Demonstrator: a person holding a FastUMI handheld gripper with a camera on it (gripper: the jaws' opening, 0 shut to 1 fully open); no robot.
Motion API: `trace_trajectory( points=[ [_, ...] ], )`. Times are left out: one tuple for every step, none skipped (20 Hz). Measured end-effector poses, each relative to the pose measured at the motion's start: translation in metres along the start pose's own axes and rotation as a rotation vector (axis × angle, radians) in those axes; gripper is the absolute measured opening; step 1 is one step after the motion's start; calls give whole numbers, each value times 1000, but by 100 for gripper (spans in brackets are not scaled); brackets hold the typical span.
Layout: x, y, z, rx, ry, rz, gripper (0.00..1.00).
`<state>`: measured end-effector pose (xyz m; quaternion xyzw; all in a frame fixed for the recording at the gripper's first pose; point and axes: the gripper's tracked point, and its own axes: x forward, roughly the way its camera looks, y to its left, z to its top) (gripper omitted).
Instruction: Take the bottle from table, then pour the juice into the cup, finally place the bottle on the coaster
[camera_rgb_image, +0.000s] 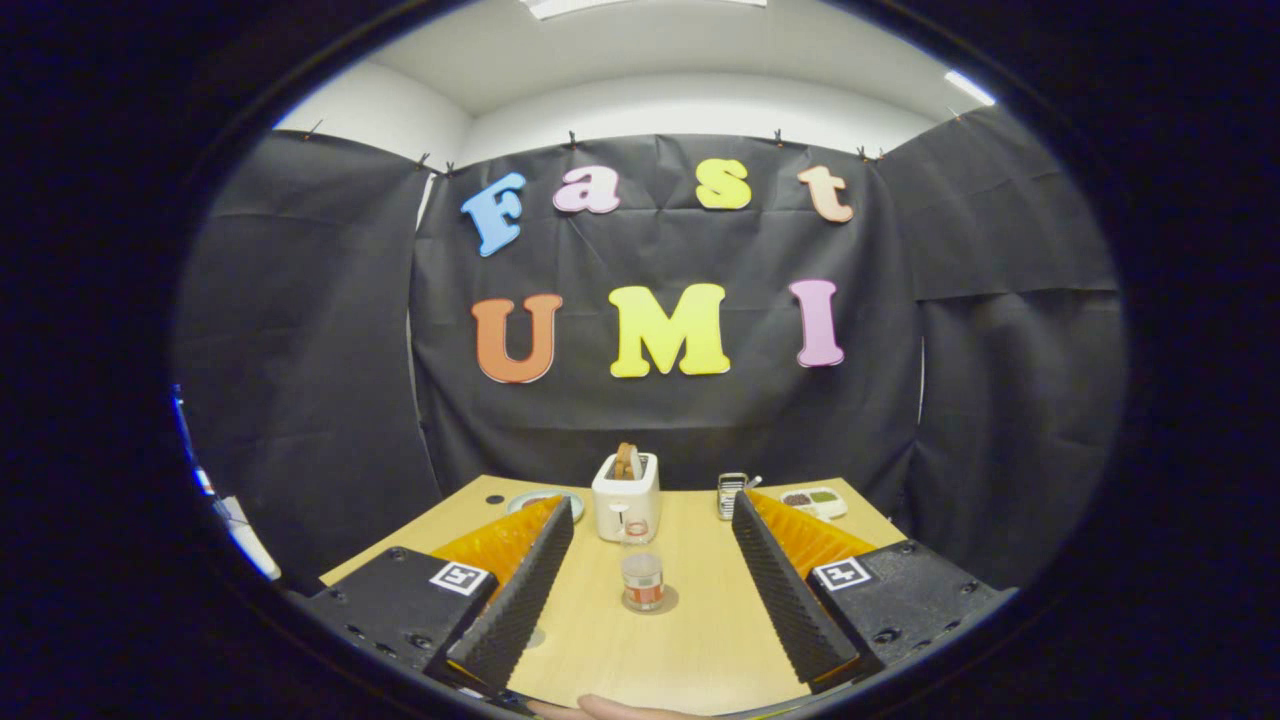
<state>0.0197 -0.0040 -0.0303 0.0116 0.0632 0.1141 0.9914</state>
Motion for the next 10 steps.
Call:
trace_trajectory(
  points=[
    [-8,-2,2,1,-7,-5,100],
    [-17,-5,5,-4,-18,-12,100],
    [-27,-6,8,-11,-33,-15,100],
    [-38,-6,14,-10,-54,-12,100],
    [-47,-7,18,-9,-70,-16,100],
    [-57,-8,20,-2,-75,-9,100],
    [-64,-3,22,5,-87,7,100],
    [-72,0,27,7,-100,12,100],
    [-78,-3,28,5,-107,6,100],
    [-84,-3,28,8,-111,9,100]
  ],
)
